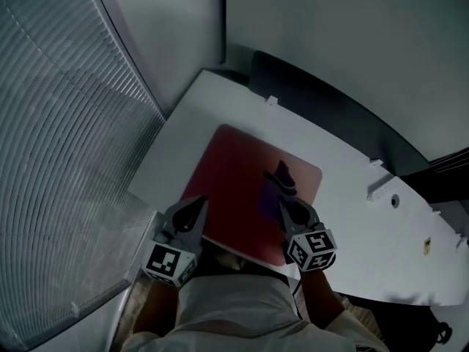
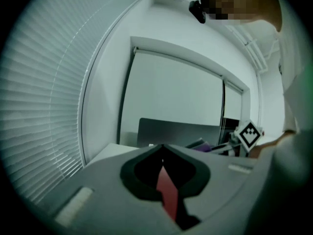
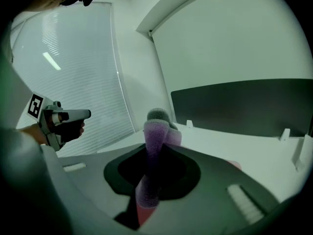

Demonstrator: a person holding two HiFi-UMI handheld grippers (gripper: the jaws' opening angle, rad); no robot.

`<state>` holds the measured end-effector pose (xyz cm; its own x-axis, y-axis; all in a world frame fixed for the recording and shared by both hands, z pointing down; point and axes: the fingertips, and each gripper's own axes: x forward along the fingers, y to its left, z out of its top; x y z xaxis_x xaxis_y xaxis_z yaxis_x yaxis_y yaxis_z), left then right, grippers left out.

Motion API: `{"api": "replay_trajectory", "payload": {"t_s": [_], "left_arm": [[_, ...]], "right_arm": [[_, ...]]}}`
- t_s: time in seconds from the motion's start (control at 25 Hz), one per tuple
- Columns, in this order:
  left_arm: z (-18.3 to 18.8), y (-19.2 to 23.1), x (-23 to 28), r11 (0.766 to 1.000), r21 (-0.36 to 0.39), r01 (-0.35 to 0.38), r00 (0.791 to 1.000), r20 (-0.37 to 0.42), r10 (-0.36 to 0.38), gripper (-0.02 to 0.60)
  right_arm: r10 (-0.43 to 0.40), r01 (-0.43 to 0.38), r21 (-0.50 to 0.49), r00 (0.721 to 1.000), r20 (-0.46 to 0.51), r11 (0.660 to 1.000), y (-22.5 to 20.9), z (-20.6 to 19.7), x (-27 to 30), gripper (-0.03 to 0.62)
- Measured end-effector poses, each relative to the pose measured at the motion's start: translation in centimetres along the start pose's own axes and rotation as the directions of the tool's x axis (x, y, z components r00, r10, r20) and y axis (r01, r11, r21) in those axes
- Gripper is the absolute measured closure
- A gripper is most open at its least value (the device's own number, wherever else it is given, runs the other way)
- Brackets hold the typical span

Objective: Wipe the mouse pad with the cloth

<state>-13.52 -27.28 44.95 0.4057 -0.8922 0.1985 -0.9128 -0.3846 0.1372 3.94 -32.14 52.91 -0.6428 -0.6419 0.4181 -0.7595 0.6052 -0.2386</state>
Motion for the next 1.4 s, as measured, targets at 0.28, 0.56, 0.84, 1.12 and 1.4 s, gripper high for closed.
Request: {"api": "replay_trajectory", "payload": {"t_s": [0.28,0.56,0.84,1.12,1.4], "left_arm": [[-1.0,8.1,0.2,0.998,-0.055,0.041,0.998,-0.041,-0.043,0.578],[-2.4,13.0,-2.1,0.996,-0.089,0.03,0.997,-0.075,-0.037,0.578],[-2.7,14.5,-3.8,0.995,-0.094,0.031,0.996,-0.085,-0.039,0.578],[-2.1,12.9,-2.0,0.995,-0.076,0.057,0.994,-0.09,-0.064,0.578],[-1.8,8.3,0.1,0.993,-0.059,0.102,0.99,-0.097,-0.107,0.578]], "right_arm": [[0.042,-0.039,0.072,0.998,-0.036,0.997,5.2,1.5,11.2,0.543],[0.139,-0.12,0.168,0.984,-0.108,0.979,9.6,0.4,24.0,0.543],[0.059,-0.028,0.19,0.985,-0.16,0.981,7.5,0.0,29.4,0.543],[-0.03,0.092,0.229,0.965,-0.26,0.969,1.3,-3.0,28.2,0.543],[-0.099,0.167,0.242,0.958,-0.268,0.956,-4.0,-3.9,23.1,0.543]]}}
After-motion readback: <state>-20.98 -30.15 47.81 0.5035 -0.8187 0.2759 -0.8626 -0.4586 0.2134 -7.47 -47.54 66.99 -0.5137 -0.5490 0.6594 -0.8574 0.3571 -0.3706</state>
